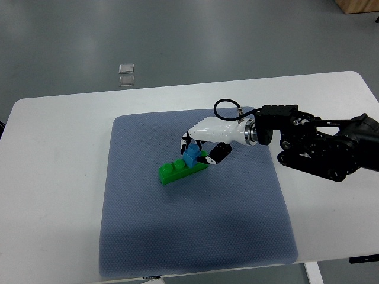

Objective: Stack blue block on green block with right hand
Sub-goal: 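Lower the blue block onto the green block's studs and press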

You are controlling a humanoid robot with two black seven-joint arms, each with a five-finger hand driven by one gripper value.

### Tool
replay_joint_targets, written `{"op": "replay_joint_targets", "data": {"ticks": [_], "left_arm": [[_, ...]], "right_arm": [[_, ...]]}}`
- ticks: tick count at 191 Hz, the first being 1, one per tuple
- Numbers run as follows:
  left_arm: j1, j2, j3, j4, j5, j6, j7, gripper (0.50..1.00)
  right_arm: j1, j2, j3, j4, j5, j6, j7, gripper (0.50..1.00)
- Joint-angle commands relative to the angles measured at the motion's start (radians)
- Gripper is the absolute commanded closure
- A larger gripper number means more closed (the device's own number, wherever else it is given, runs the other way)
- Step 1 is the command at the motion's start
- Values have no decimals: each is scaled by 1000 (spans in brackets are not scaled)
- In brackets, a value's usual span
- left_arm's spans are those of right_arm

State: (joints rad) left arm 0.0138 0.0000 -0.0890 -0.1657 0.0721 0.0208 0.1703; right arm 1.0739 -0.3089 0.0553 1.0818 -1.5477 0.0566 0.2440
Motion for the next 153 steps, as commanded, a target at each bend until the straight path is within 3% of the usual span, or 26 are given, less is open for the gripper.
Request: {"op": "replay_joint_targets", "data": {"ticks": [1,153], "left_arm": [[0,0,0,0,0,1,0,500],[0,0,0,0,0,1,0,500]], "right_arm": [[1,8,0,-8,-2,-3,0,1000],[9,34,-25,-29,-51,-26,0,1000]]}}
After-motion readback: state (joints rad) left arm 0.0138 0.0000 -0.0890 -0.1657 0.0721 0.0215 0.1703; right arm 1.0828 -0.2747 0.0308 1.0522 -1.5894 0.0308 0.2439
